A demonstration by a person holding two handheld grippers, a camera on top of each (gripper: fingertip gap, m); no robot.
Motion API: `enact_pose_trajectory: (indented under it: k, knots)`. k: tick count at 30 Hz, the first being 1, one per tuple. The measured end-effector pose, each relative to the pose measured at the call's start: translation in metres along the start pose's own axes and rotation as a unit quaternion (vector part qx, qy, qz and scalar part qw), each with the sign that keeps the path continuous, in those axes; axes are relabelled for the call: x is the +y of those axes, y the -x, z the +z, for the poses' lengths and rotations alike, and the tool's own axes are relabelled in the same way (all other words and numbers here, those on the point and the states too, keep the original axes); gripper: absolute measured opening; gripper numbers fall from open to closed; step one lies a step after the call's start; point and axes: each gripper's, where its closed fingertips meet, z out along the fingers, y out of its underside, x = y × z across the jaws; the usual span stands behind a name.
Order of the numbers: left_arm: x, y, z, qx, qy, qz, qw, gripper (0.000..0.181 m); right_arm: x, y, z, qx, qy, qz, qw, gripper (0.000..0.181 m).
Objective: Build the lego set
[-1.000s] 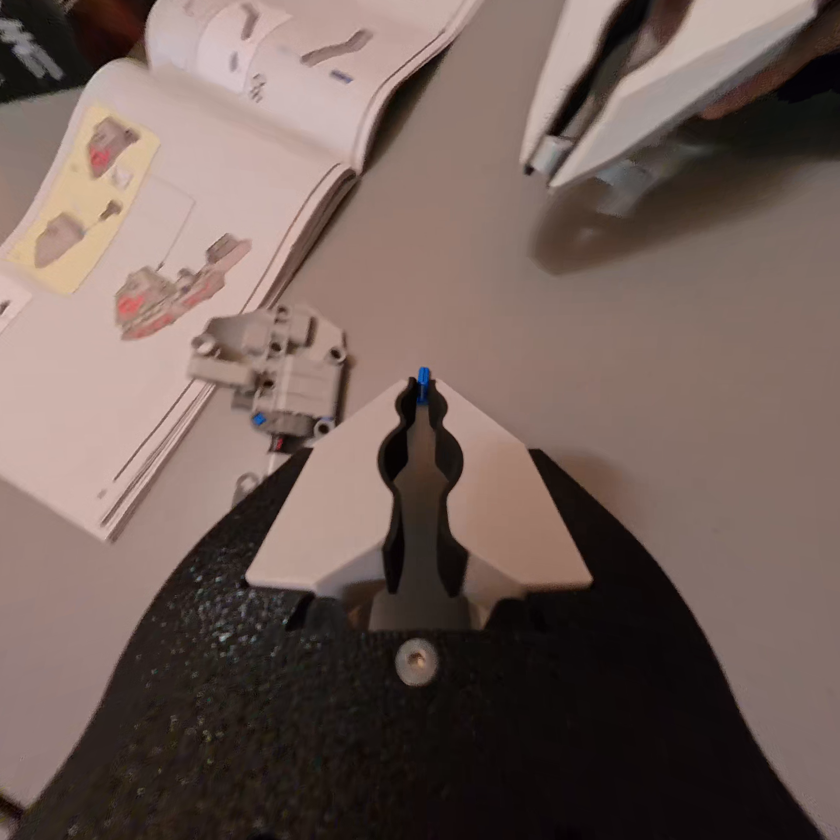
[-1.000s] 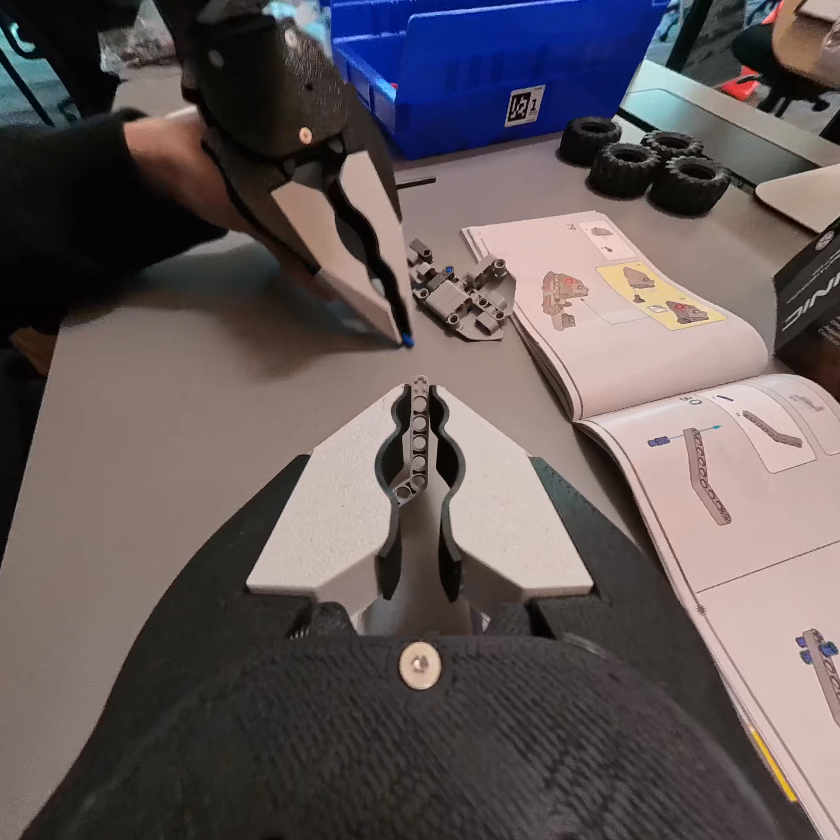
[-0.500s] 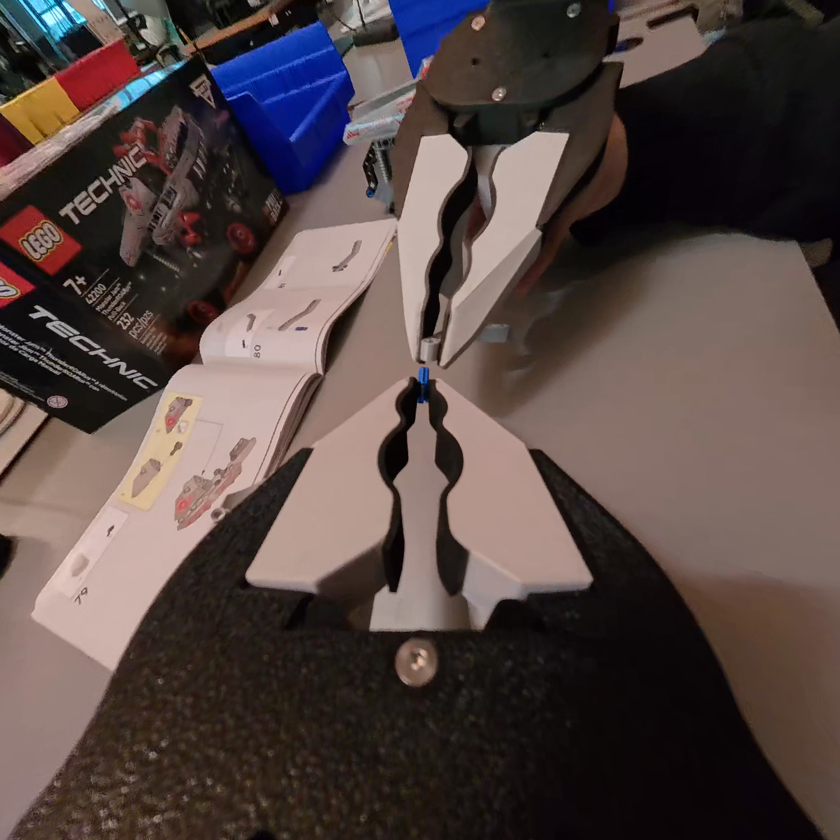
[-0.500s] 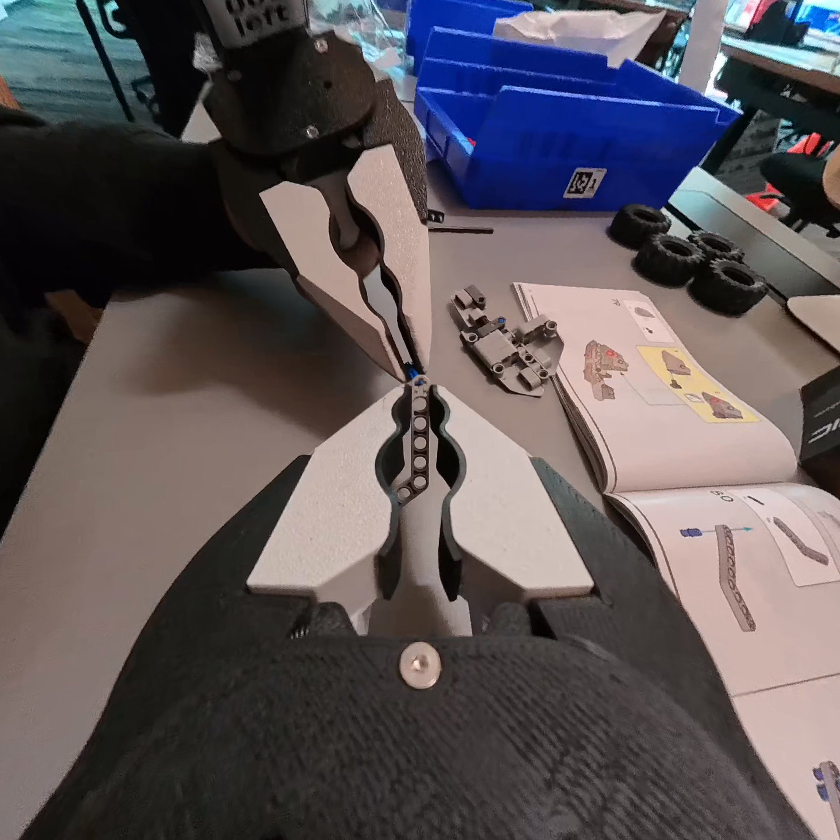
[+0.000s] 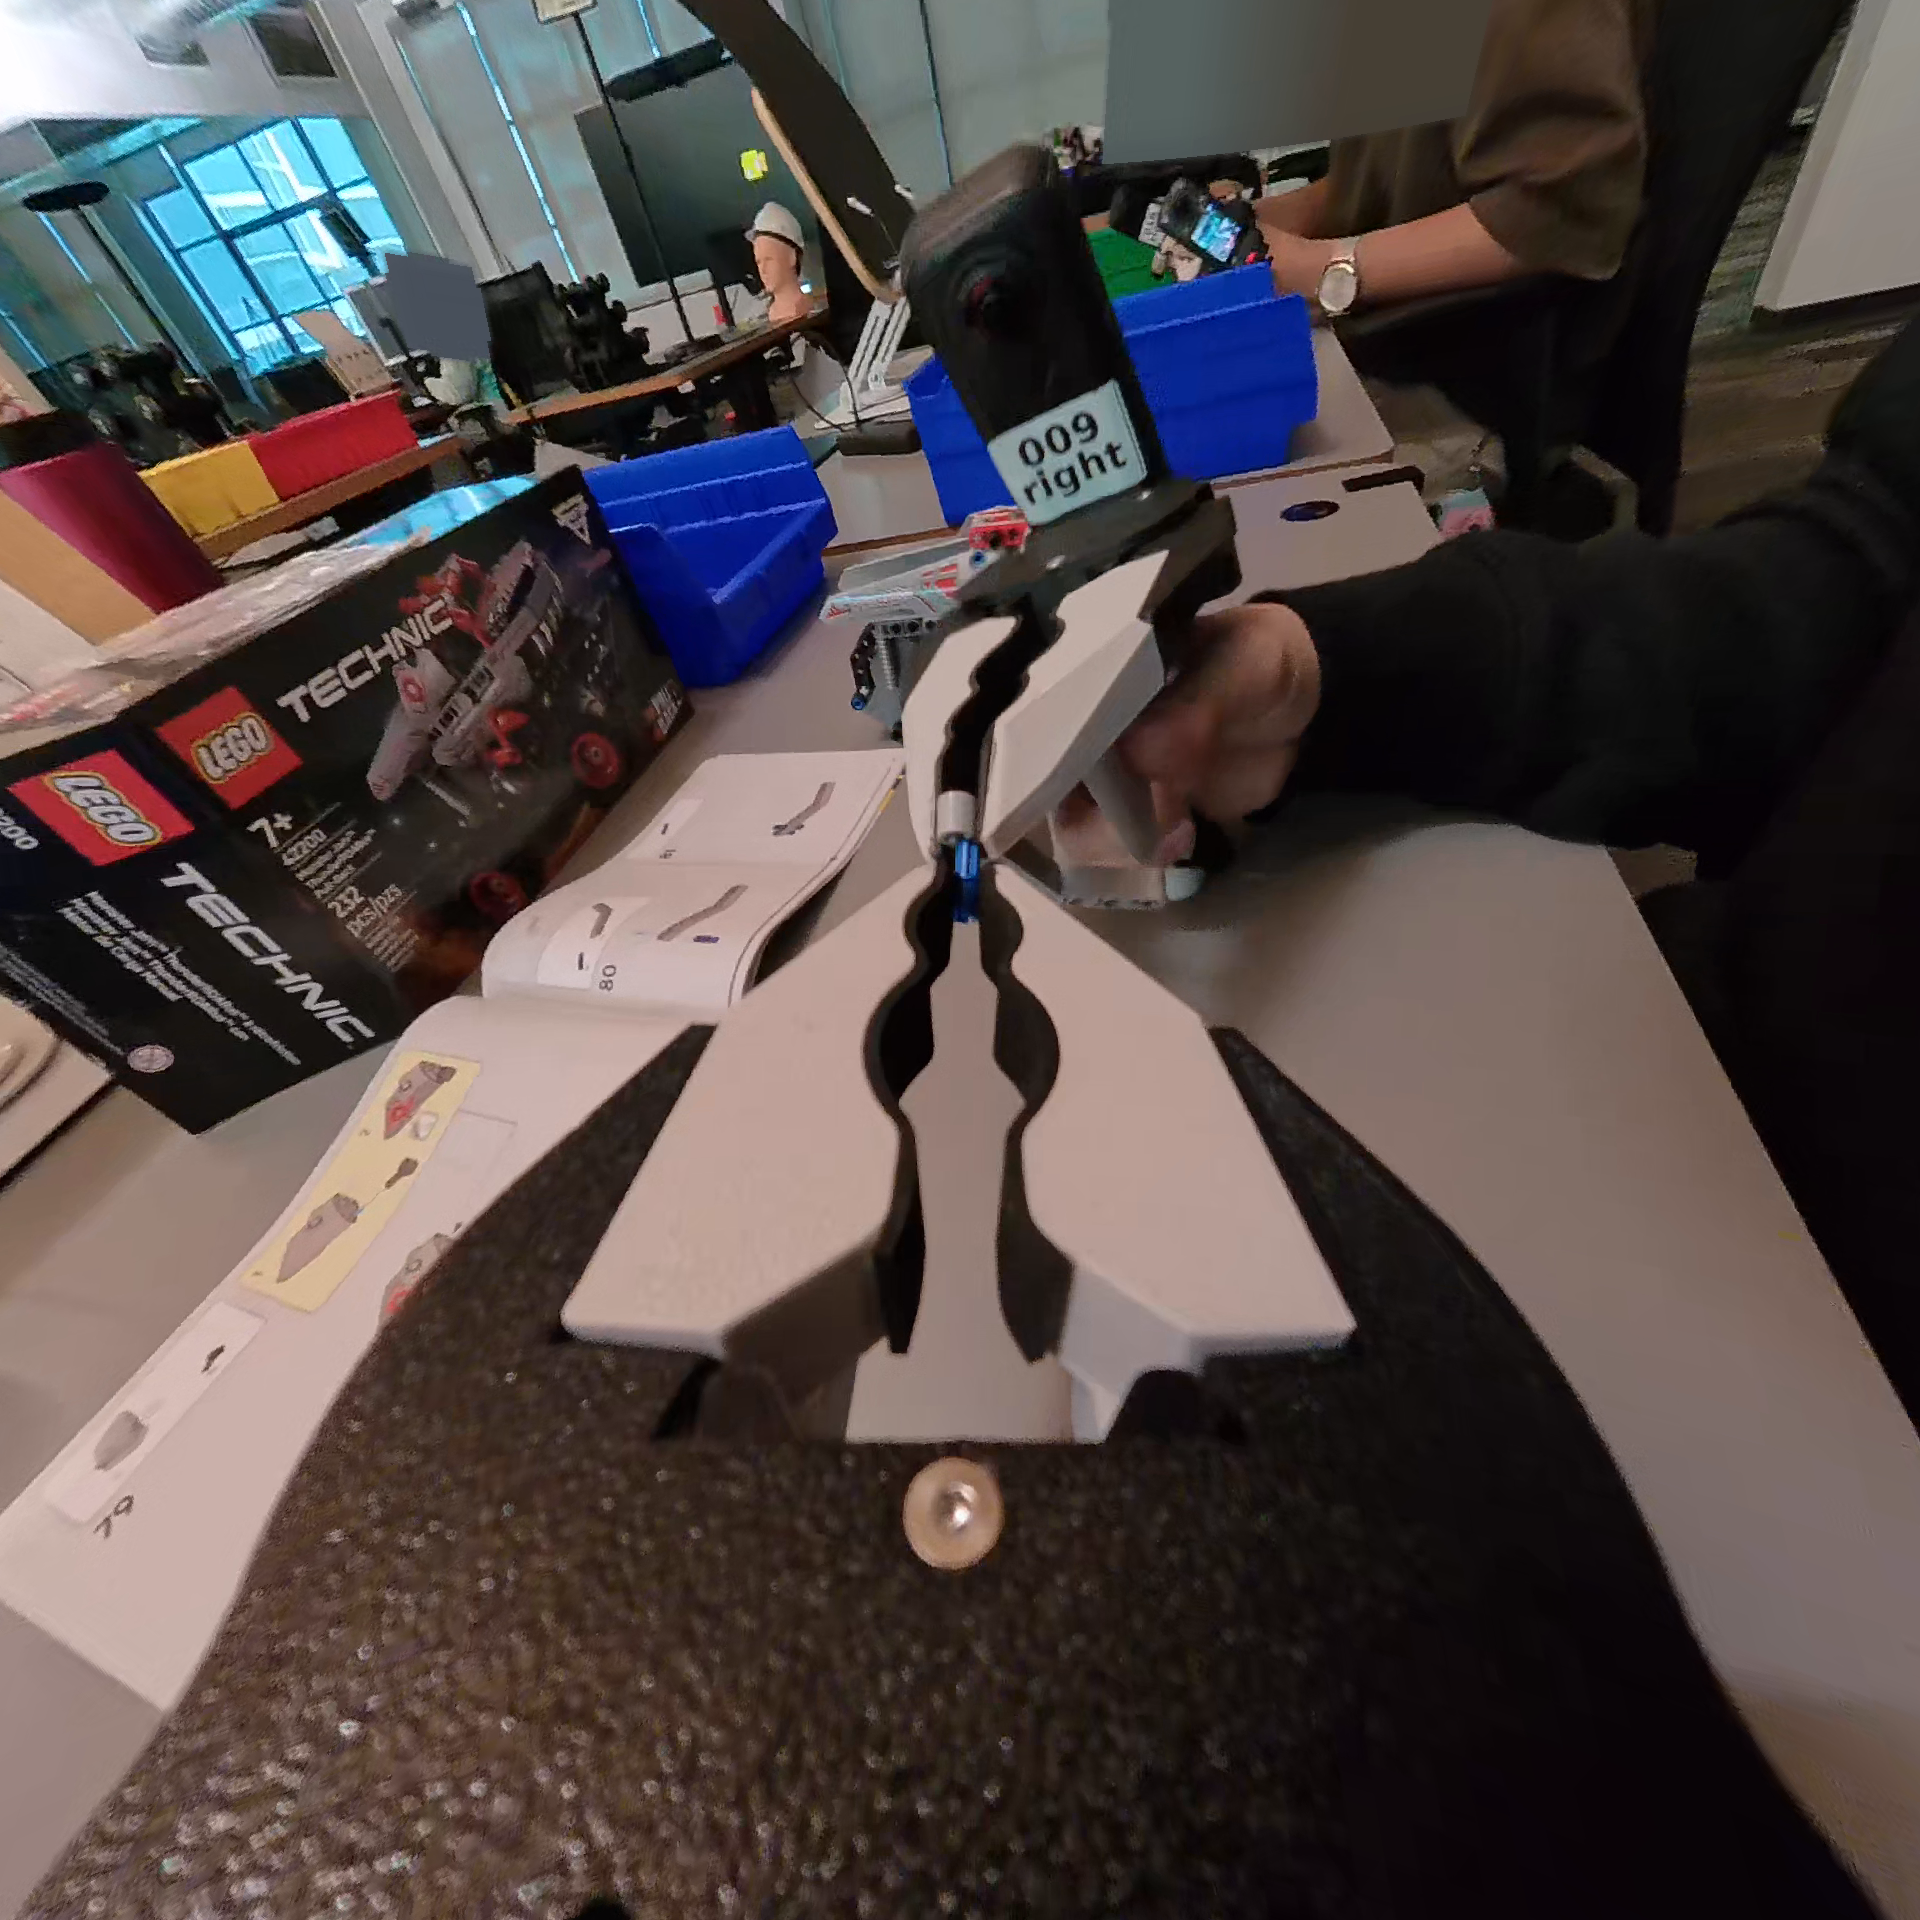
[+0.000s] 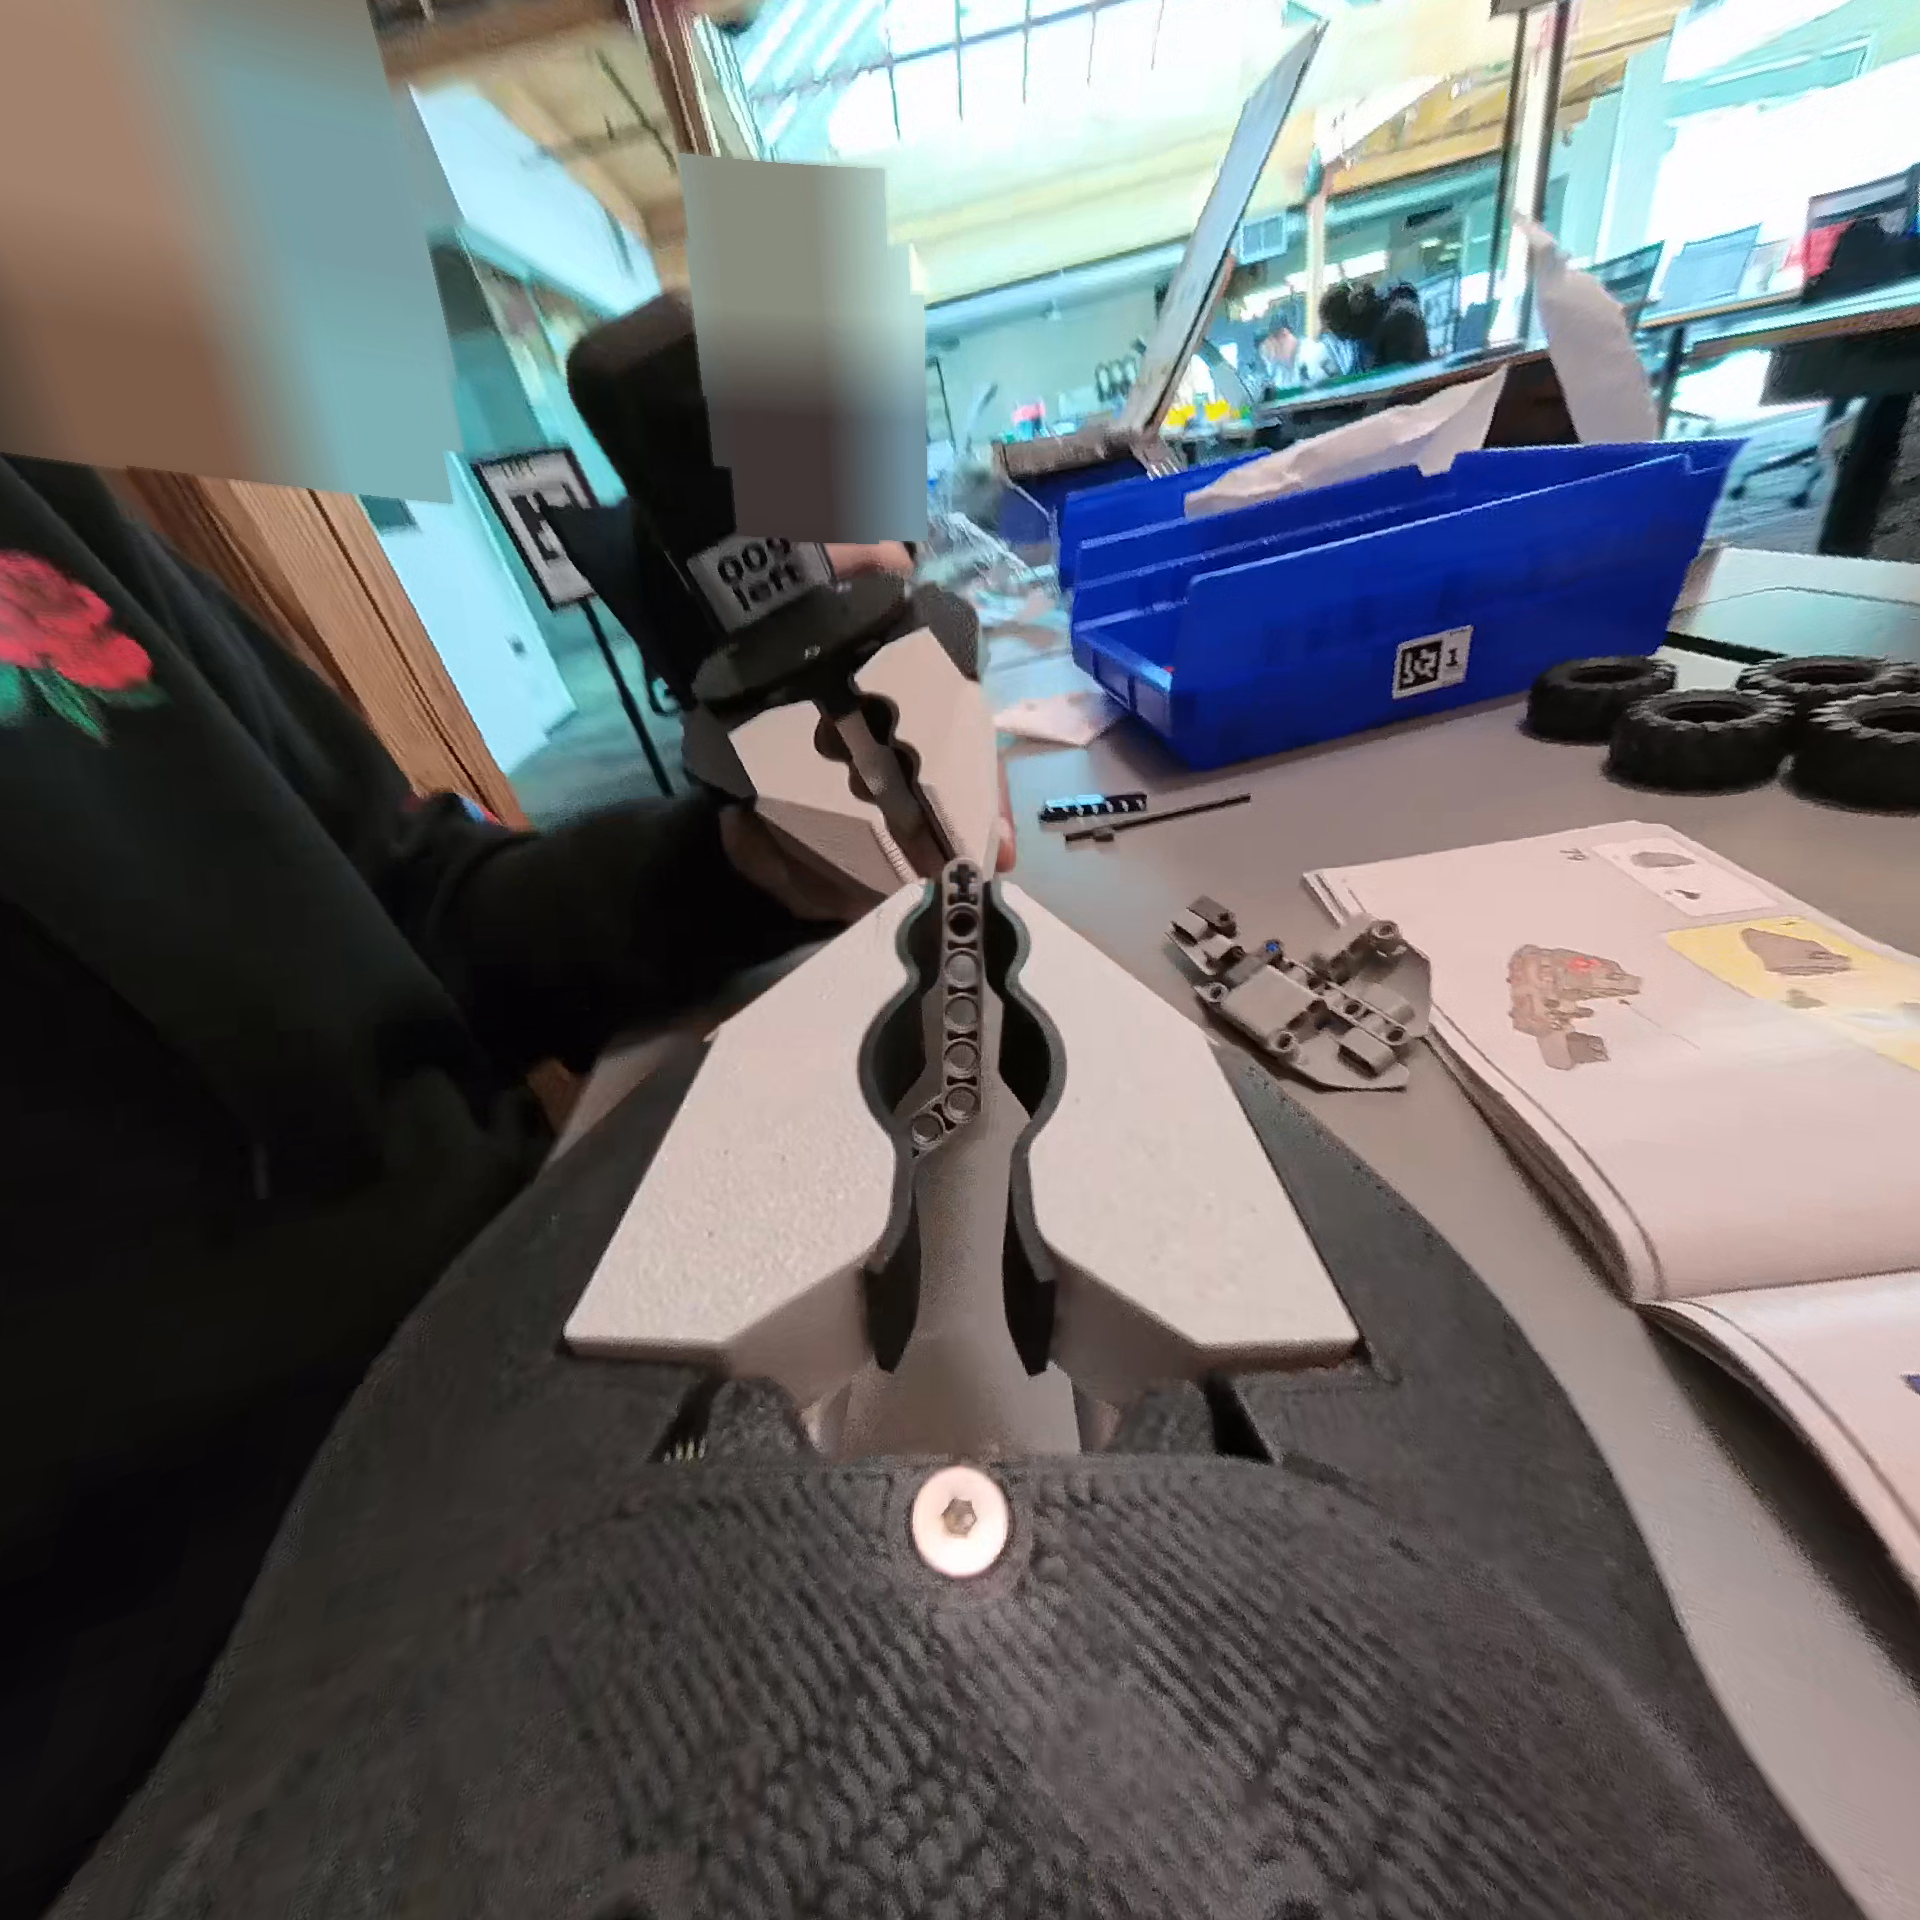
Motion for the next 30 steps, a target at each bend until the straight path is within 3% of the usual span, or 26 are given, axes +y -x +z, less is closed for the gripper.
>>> enact_pose_trajectory:
  k: [11,20,25,27,30]
  knots:
    - [-0.011,0.013,-0.003,-0.092,0.08,0.047,0.991,0.002,-0.017,-0.003,0.002,-0.076,-0.111,0.224,0.965,0.006]
    - [-0.005,0.009,-0.008,-0.113,0.165,0.227,0.953,0.001,-0.01,0.002,0.006,-0.095,-0.085,0.24,0.963,0.006]
    - [0.001,0.015,-0.011,-0.166,0.268,0.312,0.896,0.001,-0.005,-0.002,0.01,-0.06,-0.07,0.219,0.971,0.006]
    - [0.002,0.016,-0.01,-0.171,0.272,0.297,0.899,0.001,-0.004,-0.006,0.01,-0.034,-0.062,0.193,0.979,0.006]
    - [0.006,0.016,-0.008,-0.152,0.247,0.25,0.924,0.001,-0.001,-0.011,0.01,-0.001,-0.044,0.16,0.986,0.006]
